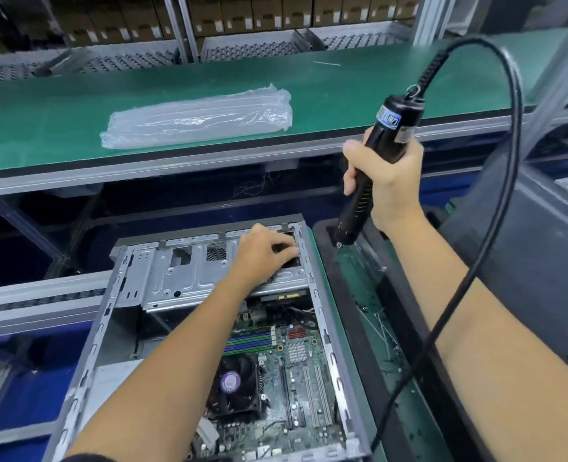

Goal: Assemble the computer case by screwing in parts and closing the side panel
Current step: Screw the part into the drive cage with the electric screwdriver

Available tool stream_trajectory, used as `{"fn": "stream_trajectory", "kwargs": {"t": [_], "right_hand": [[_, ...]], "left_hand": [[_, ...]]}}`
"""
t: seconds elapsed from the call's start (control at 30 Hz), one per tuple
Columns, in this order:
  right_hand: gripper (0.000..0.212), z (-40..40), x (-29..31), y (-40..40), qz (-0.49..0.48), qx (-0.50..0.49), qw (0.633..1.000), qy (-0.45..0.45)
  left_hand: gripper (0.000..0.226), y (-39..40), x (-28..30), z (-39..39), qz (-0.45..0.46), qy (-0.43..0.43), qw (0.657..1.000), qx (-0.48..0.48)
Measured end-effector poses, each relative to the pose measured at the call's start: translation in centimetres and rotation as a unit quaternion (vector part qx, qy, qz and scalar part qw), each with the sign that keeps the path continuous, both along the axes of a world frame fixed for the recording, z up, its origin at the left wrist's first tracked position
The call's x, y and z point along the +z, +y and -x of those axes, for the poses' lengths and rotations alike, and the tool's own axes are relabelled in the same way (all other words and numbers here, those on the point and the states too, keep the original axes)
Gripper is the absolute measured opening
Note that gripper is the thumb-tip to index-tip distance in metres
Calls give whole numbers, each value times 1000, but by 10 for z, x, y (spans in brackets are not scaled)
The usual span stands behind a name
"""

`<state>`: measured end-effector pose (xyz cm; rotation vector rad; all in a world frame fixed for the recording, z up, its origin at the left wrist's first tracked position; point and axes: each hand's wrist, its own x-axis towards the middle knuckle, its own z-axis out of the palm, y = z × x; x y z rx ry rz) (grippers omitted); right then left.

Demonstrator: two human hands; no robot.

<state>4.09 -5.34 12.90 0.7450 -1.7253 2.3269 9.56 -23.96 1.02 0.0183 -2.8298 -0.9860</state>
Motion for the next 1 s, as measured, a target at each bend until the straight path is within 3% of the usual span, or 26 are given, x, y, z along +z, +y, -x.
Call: {"fn": "stream_trajectory", "kwargs": {"t": [0.1,0.3,0.47,0.6,0.7,0.83,1.0], "right_hand": [[24,-7,-18,52,4,-51,996,-71],[26,-13,-60,125,8,-120,981,-150],[25,1,-102,148,-28,-110,975,-190],[25,14,-135,158,-41,-71,971,-225],[31,20,-159,163,-59,-43,967,-242],[31,24,-183,172,-53,-5,960,-274],[31,33,-199,179,-79,19,956,-283]], "left_hand": [[12,15,2,2,24,14,997,71],[17,36,12,6,114,-29,987,113],[8,81,31,17,319,-23,935,154],[16,141,24,47,265,26,962,53],[20,183,-11,69,201,-100,974,-32],[17,215,-81,88,260,-257,929,-57],[32,225,-149,98,309,-312,897,-57]]}}
